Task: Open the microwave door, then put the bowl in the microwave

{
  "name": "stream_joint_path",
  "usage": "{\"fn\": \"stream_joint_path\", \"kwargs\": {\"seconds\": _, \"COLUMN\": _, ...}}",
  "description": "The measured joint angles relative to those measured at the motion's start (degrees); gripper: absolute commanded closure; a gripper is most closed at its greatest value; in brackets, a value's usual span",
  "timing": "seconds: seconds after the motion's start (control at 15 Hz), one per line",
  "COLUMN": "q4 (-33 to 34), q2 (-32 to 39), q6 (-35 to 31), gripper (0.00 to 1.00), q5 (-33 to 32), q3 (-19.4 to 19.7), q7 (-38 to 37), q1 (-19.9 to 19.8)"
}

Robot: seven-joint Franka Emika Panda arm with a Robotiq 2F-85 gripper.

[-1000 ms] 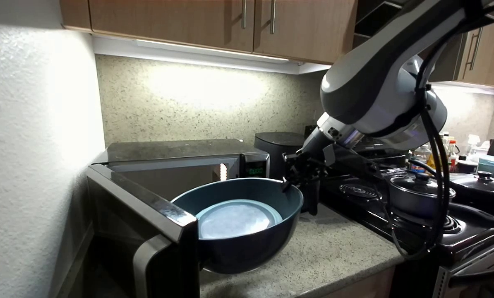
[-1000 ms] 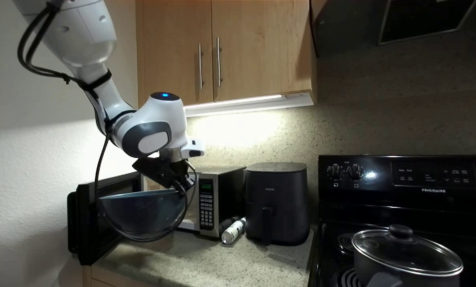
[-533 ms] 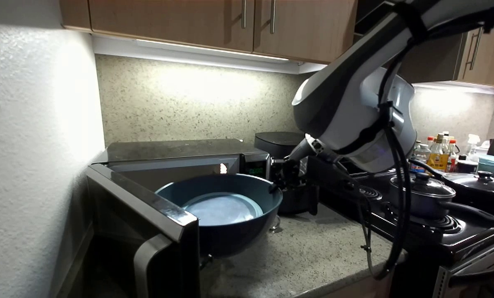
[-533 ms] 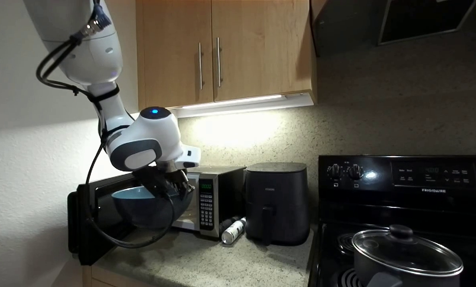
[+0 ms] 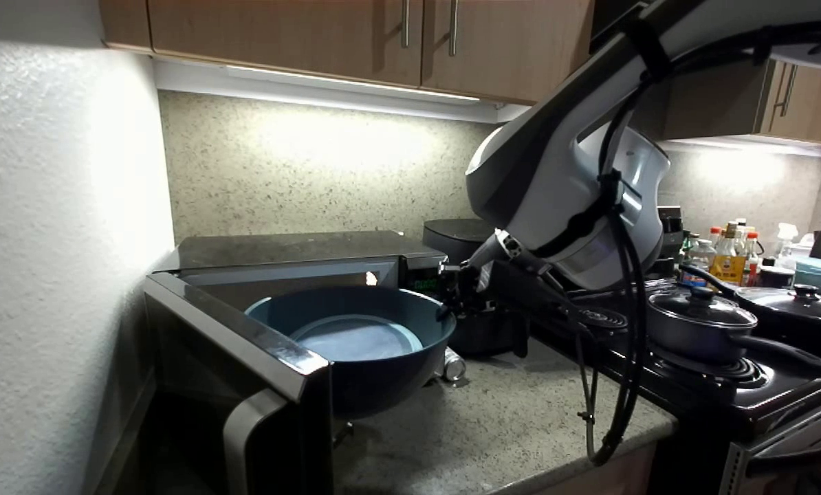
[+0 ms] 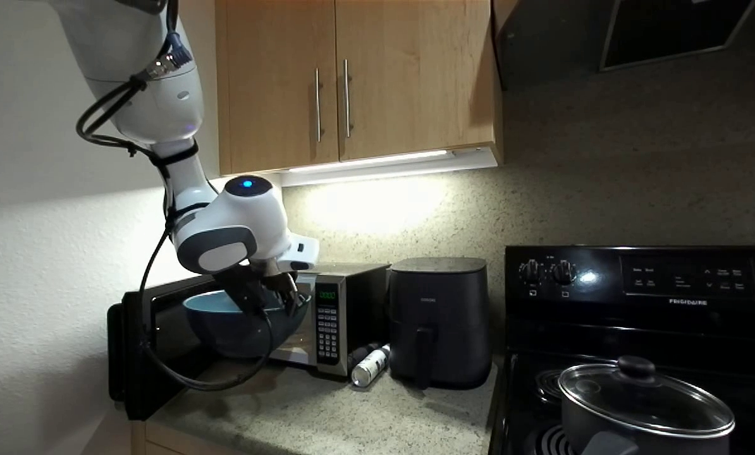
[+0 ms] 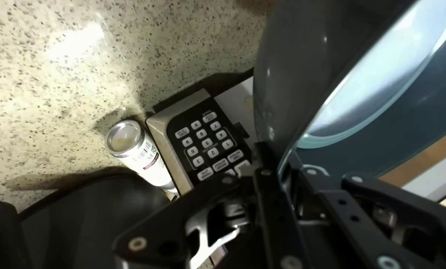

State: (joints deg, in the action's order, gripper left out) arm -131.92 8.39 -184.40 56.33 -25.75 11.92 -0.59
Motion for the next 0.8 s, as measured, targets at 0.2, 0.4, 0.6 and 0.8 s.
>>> {"fn": "stream_joint_path", "kwargs": {"seconds": 0.2, "q4": 0.24, "q2": 1.61, "q6": -0.21, "gripper": 0.91, "q5": 0.02, "q3": -0.99, "q7": -0.01, "q1": 0.26}}
{"fn": "stream_joint_path", "kwargs": {"seconds": 0.4, "q4": 2.48, "q2": 4.46, "q6": -3.62, "gripper": 0.92, "q5": 0.13, "q3": -3.97, "q7": -0.01, "q1": 0.38}}
{"fn": "stream_joint_path", "kwargs": {"seconds": 0.6, "q4": 7.04, "q2": 8.97, "q6": -12.5, "gripper": 0.92, "q5": -0.54, "q3": -8.98, "q7": -0.03, "q1": 0.0}}
{"fn": "stream_joint_path", "kwargs": {"seconds": 0.8, "q4": 10.15, "q2": 12.11, "q6": -13.79, "gripper": 0.91, "q5": -6.98, "q3": -4.72, "q7": -4.07, "q1": 3.92}}
